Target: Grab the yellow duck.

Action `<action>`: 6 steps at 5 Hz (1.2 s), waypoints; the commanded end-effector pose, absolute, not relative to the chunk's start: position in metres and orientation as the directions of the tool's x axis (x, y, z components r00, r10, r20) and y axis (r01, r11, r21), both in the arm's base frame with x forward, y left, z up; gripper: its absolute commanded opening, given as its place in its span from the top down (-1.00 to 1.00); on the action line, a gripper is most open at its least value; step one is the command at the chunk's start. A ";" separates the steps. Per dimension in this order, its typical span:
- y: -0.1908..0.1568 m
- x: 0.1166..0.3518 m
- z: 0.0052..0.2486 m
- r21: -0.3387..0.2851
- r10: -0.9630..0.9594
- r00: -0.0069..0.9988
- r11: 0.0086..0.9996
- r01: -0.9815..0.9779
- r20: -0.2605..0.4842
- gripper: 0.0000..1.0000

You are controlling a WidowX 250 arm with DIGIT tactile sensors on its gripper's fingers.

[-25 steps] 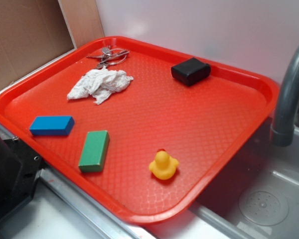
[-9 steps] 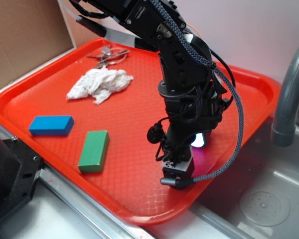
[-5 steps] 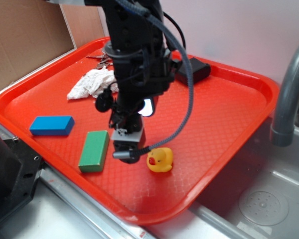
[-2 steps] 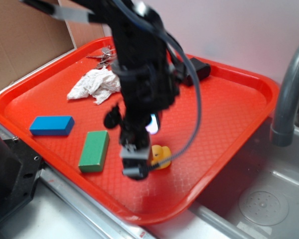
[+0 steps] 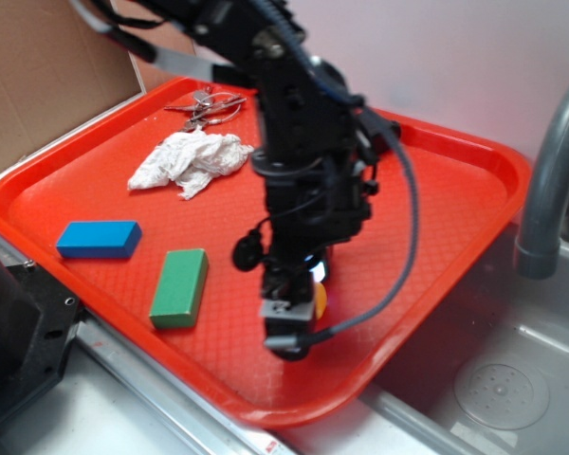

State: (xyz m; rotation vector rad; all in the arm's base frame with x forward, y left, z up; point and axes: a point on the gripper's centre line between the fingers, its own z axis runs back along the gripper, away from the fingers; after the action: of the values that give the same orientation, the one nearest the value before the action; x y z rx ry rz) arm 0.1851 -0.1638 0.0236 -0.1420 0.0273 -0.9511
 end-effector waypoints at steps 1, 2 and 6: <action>-0.166 0.165 0.047 -0.111 -0.821 0.570 0.564 0.818 0.030 1.00; -0.155 0.165 0.080 -0.096 -0.777 0.630 0.627 0.773 0.005 1.00; -0.029 0.158 0.182 -0.017 -0.093 0.996 0.995 0.094 0.007 1.00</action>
State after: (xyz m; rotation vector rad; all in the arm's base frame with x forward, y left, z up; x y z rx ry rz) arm 0.1655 -0.0070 0.1709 -0.0175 0.0412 -0.0830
